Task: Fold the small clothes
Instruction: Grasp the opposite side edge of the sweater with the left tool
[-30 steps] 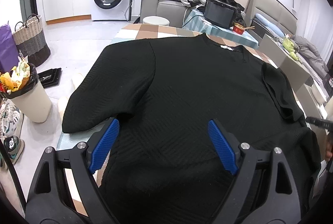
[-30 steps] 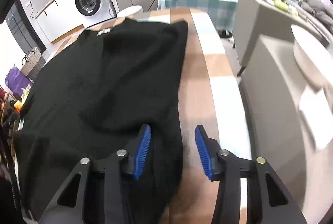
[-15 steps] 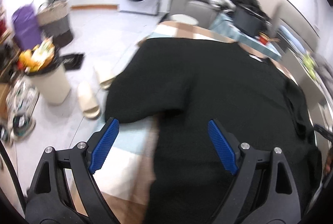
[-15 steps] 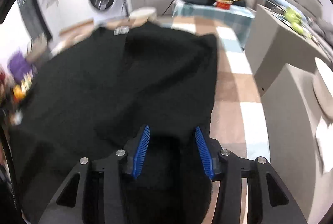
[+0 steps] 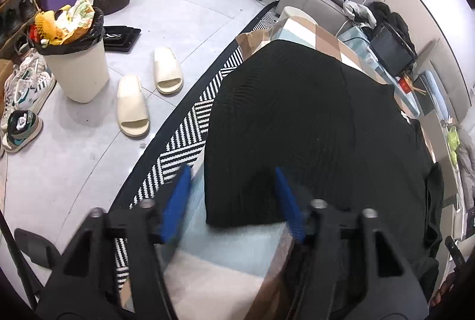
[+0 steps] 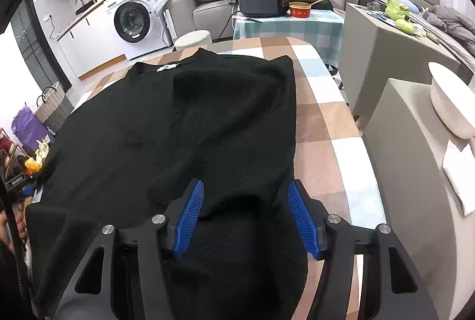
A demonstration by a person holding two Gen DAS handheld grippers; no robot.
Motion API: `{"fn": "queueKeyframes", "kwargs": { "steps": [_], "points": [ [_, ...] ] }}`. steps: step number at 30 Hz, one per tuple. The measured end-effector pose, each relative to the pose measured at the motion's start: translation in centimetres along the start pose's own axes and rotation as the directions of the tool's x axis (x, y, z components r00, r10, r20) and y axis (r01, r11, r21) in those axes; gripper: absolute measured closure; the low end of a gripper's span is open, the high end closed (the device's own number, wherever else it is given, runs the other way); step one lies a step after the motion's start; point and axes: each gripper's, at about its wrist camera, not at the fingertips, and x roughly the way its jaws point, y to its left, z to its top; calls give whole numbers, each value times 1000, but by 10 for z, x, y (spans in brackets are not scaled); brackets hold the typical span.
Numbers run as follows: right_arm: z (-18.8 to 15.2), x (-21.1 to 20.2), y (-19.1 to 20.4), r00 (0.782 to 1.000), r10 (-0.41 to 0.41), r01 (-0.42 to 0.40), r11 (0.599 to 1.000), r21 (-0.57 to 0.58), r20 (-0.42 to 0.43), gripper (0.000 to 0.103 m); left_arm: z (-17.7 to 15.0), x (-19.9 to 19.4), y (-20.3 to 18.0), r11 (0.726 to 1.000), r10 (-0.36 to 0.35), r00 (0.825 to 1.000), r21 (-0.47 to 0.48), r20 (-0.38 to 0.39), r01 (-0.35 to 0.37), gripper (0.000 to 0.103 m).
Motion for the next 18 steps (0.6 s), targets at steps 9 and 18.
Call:
{"fn": "queueKeyframes", "kwargs": {
  "steps": [9,18],
  "points": [
    [2,1,0,1000,-7,7,1000,8,-1,42,15,4,-9,998,33,998,49,56,-36,94],
    [2,-5,0,1000,12,-12,1000,14,17,42,28,-56,-58,982,-1,978,185,208,-39,97]
  ]
}}
